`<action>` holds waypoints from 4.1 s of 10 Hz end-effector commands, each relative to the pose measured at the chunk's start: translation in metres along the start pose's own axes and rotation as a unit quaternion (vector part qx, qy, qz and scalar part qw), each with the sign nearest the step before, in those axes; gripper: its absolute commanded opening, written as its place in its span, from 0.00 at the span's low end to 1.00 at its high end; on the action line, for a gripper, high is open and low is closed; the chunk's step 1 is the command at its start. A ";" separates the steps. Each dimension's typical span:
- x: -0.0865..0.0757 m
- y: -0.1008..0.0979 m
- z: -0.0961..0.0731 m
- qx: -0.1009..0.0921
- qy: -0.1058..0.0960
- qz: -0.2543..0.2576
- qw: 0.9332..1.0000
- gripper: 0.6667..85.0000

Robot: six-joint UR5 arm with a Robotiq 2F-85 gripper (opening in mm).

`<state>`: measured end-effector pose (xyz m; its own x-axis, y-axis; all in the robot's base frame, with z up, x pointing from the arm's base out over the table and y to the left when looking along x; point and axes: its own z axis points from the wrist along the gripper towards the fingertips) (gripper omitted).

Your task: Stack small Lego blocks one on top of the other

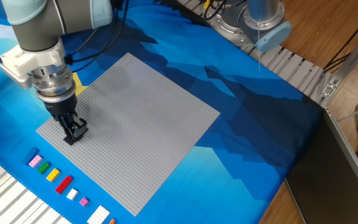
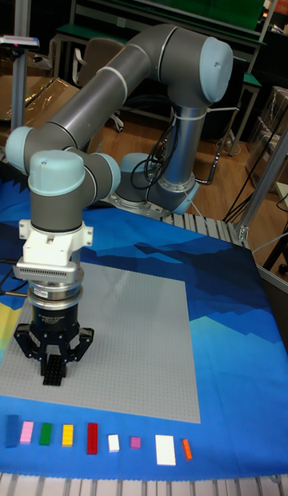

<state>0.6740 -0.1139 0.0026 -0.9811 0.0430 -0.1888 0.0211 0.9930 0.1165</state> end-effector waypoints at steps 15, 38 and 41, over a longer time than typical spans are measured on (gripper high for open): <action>-0.001 -0.001 0.005 0.017 -0.001 0.024 1.000 0.36; 0.000 0.003 -0.005 0.014 0.013 0.013 1.000 0.50; -0.003 0.003 -0.008 0.014 0.013 0.012 1.000 0.49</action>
<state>0.6725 -0.1126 0.0067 -0.9857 0.0561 -0.1588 0.0432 0.9956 0.0837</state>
